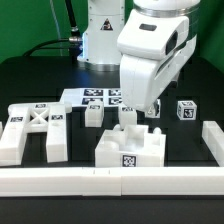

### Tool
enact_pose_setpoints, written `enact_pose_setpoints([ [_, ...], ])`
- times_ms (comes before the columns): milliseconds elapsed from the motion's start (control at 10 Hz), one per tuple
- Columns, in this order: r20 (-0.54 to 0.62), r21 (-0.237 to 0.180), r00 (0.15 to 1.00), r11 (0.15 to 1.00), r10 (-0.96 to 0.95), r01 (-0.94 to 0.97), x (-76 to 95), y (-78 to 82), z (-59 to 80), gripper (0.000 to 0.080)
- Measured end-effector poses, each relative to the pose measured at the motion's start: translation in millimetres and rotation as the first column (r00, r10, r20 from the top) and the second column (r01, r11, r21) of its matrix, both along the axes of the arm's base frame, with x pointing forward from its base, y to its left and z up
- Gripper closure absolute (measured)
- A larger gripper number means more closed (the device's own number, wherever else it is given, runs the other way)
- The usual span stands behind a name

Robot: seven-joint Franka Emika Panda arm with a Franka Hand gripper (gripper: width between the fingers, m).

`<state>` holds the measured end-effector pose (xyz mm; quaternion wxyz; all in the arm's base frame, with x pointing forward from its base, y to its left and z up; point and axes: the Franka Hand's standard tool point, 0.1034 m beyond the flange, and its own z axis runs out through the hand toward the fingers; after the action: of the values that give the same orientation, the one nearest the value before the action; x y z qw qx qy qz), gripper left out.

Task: Assemble chair

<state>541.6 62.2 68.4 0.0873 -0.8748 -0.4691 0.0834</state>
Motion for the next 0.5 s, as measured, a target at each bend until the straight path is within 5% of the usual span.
enact_pose_setpoints([
  [500, 0.0, 0.002, 1.0, 1.0, 0.008, -0.008, 0.2, -0.4, -0.1, 0.015],
])
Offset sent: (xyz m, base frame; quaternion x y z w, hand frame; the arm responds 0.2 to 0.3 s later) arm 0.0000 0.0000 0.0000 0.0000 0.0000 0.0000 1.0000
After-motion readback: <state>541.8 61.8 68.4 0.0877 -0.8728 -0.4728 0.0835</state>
